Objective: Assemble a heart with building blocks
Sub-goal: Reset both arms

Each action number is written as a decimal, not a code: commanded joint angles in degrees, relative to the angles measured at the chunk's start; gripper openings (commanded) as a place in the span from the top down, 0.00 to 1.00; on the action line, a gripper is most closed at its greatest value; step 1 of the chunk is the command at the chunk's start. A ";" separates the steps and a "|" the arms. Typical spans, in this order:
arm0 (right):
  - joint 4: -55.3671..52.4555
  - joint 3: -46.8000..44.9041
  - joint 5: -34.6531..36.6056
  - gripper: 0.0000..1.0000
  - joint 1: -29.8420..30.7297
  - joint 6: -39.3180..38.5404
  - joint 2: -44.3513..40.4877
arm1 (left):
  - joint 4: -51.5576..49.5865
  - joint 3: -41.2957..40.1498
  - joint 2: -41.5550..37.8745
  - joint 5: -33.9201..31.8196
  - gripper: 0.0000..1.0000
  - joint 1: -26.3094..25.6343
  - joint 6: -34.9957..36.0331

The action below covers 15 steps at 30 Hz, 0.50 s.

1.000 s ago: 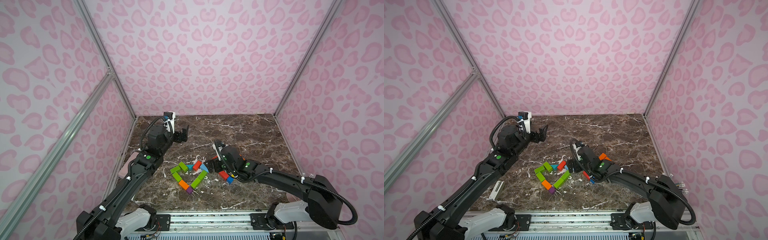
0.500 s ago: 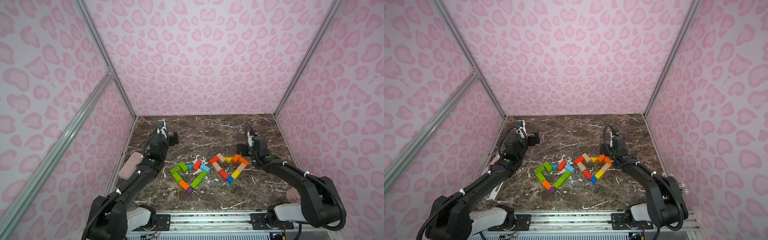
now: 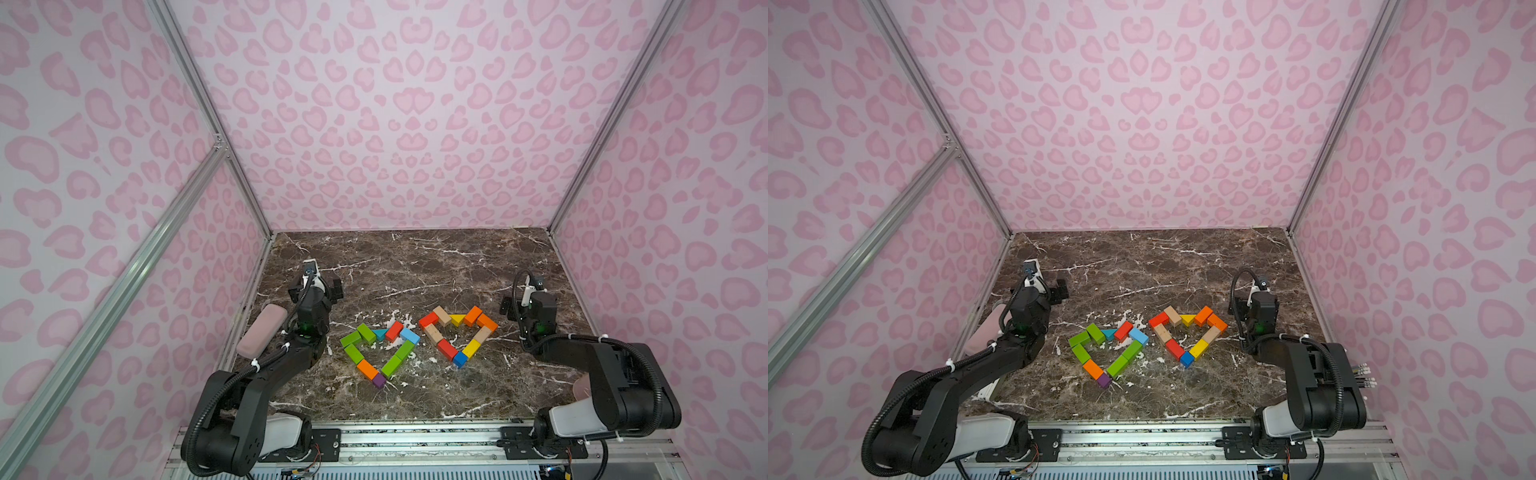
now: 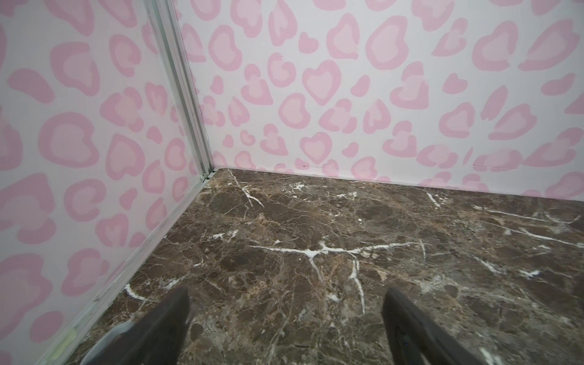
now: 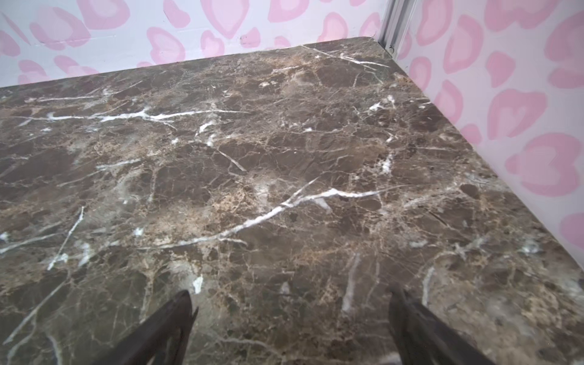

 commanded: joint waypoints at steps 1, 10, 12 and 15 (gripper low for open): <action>10.70 -0.29 -0.92 0.01 -0.90 -1.41 0.43 | 12.46 -1.93 2.18 0.35 0.03 0.34 3.79; 30.67 -9.95 -5.43 0.01 -0.92 -1.25 0.86 | 34.49 -10.74 8.34 5.25 0.03 5.32 3.22; 29.65 -8.65 -4.76 0.01 0.46 -2.71 2.39 | 37.81 -11.81 10.34 7.68 0.03 7.62 1.11; 30.60 -9.05 -3.36 0.01 1.30 -3.17 2.92 | 33.96 -9.55 10.97 10.86 0.03 9.41 0.12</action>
